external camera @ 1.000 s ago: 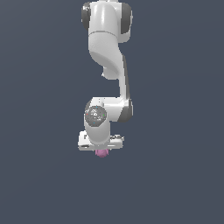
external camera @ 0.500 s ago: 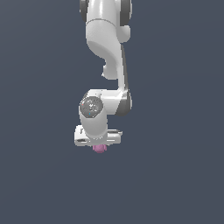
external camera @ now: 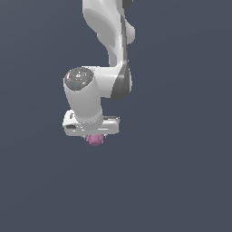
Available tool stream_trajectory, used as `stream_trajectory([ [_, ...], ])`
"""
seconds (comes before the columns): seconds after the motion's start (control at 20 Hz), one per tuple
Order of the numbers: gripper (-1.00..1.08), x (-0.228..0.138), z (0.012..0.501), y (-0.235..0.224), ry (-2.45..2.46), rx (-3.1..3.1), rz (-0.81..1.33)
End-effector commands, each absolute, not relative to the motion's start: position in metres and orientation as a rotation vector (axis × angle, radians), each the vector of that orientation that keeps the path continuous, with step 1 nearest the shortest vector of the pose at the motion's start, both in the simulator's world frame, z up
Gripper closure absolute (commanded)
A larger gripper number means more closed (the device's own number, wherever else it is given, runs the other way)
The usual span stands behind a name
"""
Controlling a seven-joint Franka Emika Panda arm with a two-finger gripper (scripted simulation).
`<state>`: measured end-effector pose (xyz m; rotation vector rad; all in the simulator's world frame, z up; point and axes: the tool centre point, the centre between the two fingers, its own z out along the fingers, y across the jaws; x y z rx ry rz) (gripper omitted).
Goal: Pick up the object and move it to a goal position.
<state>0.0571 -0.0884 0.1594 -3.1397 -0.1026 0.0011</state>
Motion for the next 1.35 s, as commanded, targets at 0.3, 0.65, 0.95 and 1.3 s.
stream_trajectory([
  [0.3, 1.08, 0.032, 0.249, -0.117, -0.102, -3.139, 0.000],
  [0.65, 1.08, 0.018, 0.303, -0.135, -0.102, -3.139, 0.000],
  [0.95, 1.08, 0.014, 0.325, -0.143, -0.102, -3.139, 0.000],
  [1.3, 1.08, 0.016, 0.323, -0.142, -0.102, -3.140, 0.000],
])
